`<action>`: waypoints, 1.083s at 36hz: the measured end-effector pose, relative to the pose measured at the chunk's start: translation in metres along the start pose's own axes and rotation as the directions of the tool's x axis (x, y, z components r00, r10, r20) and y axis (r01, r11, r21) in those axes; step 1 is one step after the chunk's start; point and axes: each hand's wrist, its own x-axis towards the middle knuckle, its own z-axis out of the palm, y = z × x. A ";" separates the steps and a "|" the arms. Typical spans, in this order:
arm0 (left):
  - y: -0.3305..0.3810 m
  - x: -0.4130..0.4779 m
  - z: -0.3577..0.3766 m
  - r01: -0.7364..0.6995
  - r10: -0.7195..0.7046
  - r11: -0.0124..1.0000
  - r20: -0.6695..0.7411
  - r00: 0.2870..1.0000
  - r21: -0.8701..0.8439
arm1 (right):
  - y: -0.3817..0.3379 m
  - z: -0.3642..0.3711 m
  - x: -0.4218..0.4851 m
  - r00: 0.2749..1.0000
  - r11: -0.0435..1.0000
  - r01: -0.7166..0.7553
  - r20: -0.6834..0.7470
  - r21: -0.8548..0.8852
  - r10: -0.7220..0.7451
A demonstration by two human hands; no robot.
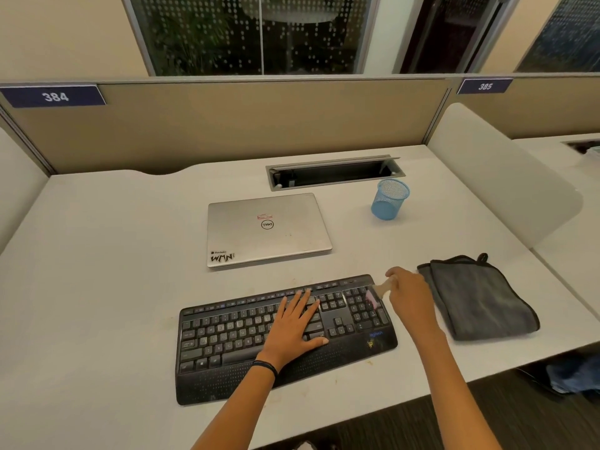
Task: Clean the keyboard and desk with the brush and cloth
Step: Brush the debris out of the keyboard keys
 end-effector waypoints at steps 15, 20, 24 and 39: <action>0.000 -0.001 0.001 -0.005 0.005 1.000 -0.012 1.000 -0.001 | 0.025 -0.011 0.005 1.000 0.997 -0.019 -0.011 0.074 0.019; 0.000 0.000 0.000 -0.006 0.006 1.000 -0.009 1.000 0.004 | 0.020 -0.002 0.008 1.000 0.994 -0.025 -0.014 0.108 0.027; -0.001 0.000 0.001 -0.014 0.014 1.000 -0.015 1.000 -0.001 | 0.014 0.006 0.014 0.998 0.993 -0.004 -0.064 0.116 0.011; -0.001 0.001 0.003 0.003 -0.003 1.000 -0.006 1.000 0.013 | 0.032 0.005 0.006 0.966 0.968 0.226 0.101 0.114 -0.237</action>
